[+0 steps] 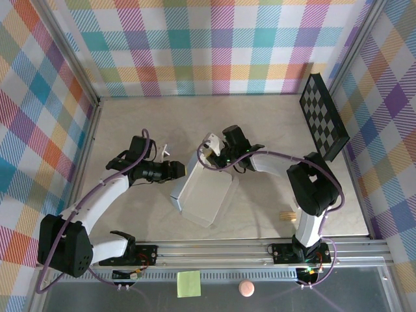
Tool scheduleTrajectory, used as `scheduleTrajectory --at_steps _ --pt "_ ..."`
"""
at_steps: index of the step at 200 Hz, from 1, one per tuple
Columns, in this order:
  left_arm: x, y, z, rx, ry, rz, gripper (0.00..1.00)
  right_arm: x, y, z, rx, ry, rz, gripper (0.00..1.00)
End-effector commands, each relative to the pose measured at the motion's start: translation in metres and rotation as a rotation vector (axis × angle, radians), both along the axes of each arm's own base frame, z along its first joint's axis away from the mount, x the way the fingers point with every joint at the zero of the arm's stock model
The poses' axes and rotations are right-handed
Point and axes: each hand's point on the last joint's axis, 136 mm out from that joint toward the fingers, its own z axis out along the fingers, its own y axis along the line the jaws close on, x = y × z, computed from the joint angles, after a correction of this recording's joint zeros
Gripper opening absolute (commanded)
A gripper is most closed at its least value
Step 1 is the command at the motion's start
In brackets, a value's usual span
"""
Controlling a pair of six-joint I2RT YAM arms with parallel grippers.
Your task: Fold the paper box
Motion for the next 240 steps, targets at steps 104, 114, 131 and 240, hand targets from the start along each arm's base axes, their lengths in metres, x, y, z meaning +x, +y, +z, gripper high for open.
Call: scheduleTrajectory --at_steps 104,114,131,240 --pt "0.043 -0.017 -0.013 0.002 -0.005 0.065 0.44 0.0 0.032 0.012 0.085 0.099 -0.048 0.04" --pt "0.044 -0.018 -0.012 -0.003 -0.007 0.073 0.44 0.002 0.032 0.012 0.08 0.105 -0.073 0.04" --pt "0.044 -0.017 -0.011 -0.012 -0.01 0.088 0.45 0.002 0.032 0.013 0.079 0.115 -0.107 0.04" --pt "0.06 -0.015 -0.005 -0.028 -0.058 0.153 0.54 -0.002 0.031 -0.013 0.073 0.086 -0.143 0.05"
